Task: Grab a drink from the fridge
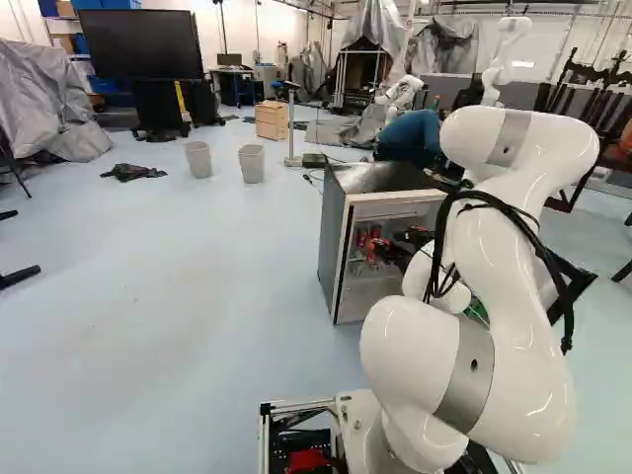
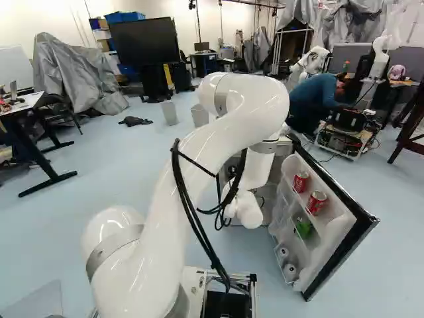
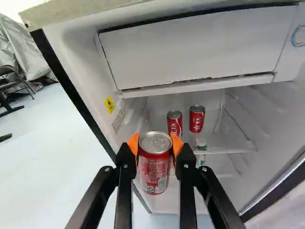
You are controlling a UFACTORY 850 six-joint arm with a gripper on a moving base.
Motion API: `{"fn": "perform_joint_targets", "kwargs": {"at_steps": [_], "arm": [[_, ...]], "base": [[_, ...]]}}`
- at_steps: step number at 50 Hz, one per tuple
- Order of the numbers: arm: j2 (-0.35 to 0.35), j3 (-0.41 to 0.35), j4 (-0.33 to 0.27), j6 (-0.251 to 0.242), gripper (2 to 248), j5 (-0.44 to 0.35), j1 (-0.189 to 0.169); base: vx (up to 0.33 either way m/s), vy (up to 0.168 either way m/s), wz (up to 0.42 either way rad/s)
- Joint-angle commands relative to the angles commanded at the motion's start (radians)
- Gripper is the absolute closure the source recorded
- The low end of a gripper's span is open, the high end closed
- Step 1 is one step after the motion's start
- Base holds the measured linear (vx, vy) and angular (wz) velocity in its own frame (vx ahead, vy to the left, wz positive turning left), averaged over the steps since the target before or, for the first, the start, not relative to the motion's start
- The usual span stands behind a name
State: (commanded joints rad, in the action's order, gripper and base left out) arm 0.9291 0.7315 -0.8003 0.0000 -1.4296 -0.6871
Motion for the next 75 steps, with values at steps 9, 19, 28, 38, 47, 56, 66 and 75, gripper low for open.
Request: {"fn": "perform_joint_targets", "kwargs": {"at_steps": [9,19,28,38,47,56,66,75], "arm": [[-0.043,-0.042,0.023,0.0,158,0.0,-0.003],[-0.081,-0.064,0.027,0.0,158,0.0,-0.003],[-0.113,-0.08,0.027,0.0,158,0.0,-0.003],[-0.152,-0.104,0.027,0.0,158,0.0,-0.004],[-0.191,-0.131,0.027,0.0,158,0.0,-0.007],[-0.227,-0.153,0.038,0.0,158,0.0,-0.008],[-0.263,-0.169,0.069,0.0,158,0.0,-0.008],[-0.293,-0.18,0.094,0.0,158,0.0,-0.008]], "base": [[0.0,0.0,0.0],[0.0,0.0,0.0],[0.0,0.0,0.0],[0.0,0.0,0.0],[0.0,0.0,0.0],[0.0,0.0,0.0],[0.0,0.0,0.0],[0.0,0.0,0.0]]}}
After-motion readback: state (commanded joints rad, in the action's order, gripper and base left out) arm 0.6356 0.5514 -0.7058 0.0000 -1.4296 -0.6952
